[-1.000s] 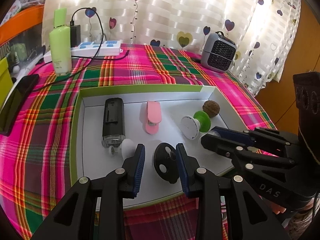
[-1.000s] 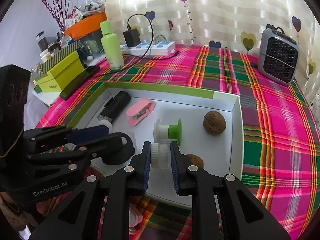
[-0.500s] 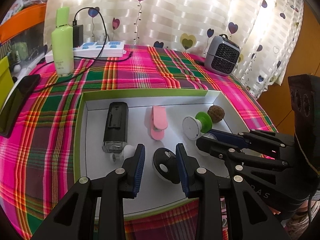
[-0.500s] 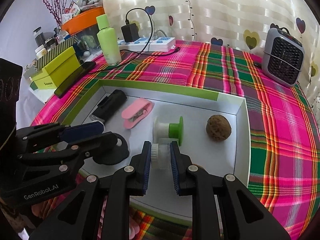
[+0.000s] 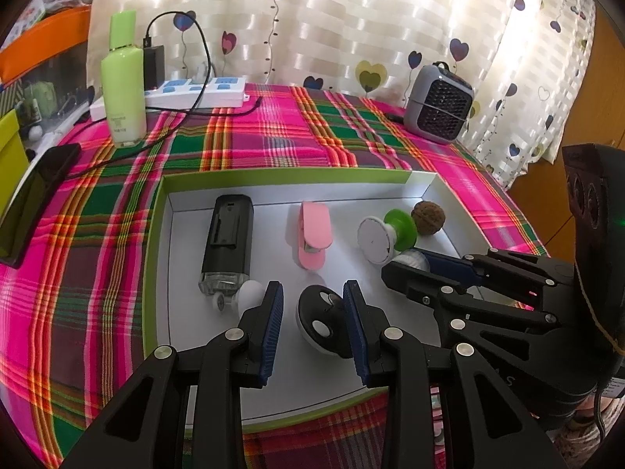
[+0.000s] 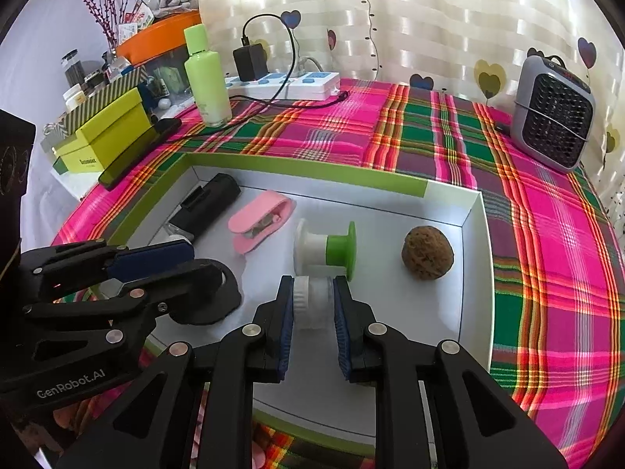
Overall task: Organize objects
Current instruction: 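Lower the white cylinder and panda ball into the box tray with both tools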
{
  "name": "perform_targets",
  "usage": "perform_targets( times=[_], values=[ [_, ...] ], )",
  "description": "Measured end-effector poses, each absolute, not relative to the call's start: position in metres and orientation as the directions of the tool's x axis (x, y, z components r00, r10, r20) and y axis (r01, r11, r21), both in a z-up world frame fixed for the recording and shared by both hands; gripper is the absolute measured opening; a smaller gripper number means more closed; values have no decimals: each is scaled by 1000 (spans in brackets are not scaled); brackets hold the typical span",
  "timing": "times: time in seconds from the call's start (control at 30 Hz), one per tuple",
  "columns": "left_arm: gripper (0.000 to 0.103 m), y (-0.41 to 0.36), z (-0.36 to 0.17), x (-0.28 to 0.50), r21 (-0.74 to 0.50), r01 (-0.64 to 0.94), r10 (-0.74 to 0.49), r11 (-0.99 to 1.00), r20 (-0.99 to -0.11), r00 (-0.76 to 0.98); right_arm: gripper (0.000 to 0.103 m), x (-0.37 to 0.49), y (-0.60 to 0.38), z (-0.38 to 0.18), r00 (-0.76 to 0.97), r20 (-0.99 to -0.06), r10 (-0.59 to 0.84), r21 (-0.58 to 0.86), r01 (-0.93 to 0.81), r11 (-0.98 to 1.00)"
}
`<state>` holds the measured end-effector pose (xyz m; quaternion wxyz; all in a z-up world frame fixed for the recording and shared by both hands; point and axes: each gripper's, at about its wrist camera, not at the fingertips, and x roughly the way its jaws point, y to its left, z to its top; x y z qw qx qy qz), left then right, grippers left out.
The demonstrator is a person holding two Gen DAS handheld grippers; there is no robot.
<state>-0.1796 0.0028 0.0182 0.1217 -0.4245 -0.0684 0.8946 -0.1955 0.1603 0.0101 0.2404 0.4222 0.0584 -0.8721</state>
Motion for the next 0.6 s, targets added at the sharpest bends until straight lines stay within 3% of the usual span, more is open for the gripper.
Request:
perform_targets(
  times=[0.5,0.6],
  values=[
    [30,2,20,-180,-212,-153,261,-965,-742,-617,21,-196,158,10,-541,-757,-367,87,474,-876],
    [30,1,20,-179,-209,-148,255,-967,-742,-620,26,-196,158,11,-544,-756,-363,82,471,-878]
  ],
)
